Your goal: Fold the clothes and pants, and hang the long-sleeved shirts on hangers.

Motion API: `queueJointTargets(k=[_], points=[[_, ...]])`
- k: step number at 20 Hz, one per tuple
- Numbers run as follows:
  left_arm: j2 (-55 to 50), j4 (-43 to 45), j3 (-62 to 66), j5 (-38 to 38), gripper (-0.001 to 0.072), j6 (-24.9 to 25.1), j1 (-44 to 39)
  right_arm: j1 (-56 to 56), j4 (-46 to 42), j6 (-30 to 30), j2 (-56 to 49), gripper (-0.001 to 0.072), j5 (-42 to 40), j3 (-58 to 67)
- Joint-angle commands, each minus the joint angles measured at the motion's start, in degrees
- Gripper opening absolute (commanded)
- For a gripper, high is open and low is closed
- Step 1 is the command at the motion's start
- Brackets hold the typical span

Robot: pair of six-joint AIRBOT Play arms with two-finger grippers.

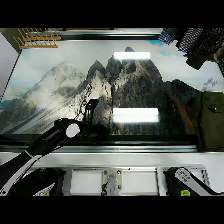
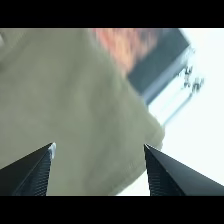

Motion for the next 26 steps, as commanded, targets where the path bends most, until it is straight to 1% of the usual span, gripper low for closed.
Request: queueJointTargets(k=[1,4,6,8,11,13,15,16,17,19,20,26], points=[[0.6,0.1,0.0,0.9,0.0021,0.2,0.5,3.4,11.3,-2.3,6.1,0.0617,-6.5,-0.1],[5.2,1.7,0.0,3.8,0.0021,0.1,3.3,12.0,28.8,-10.8,10.8,0.0616,-6.8,-2.6],[8.5,3.3,0.0,3.8,0.0021,0.1,6.4,20.4,36.6,-13.0,12.8,0.0617,-6.7,-6.1],[10.5,3.4,0.0,3.6,0.0021,0.1,9.5,29.7,39.1,-13.0,13.3,0.0617,-6.7,-9.6],[12.7,3.3,0.0,3.4,0.0021,0.1,12.0,41.2,39.0,-13.0,12.9,0.0616,-6.8,-13.0],[13.6,3.3,0.0,3.4,0.0021,0.1,12.1,46.0,39.0,-13.0,12.4,0.0616,-6.7,-13.7],[14.3,3.3,0.0,3.4,0.0021,0.1,12.1,48.6,39.0,-13.0,12.2,0.0613,-6.8,-13.7],[14.5,3.3,0.0,3.6,0.0021,0.1,12.1,49.2,39.0,-13.0,12.1,0.0598,-6.8,-13.7],[14.5,3.3,0.0,3.7,0.0021,0.1,12.1,49.4,39.1,-12.9,12.1,0.0490,-6.7,-13.7],[14.5,3.3,0.0,3.6,0.0021,0.1,12.1,49.4,39.1,-12.9,12.1,0.0100,-6.7,-13.7],[14.5,3.3,0.0,3.5,0.0021,0.1,12.1,49.4,39.1,-12.9,12.1,0.0019,-6.7,-13.7],[14.5,3.3,0.0,3.6,0.0021,0.1,12.1,49.4,39.1,-12.9,12.1,0.0018,-6.8,-13.7]])
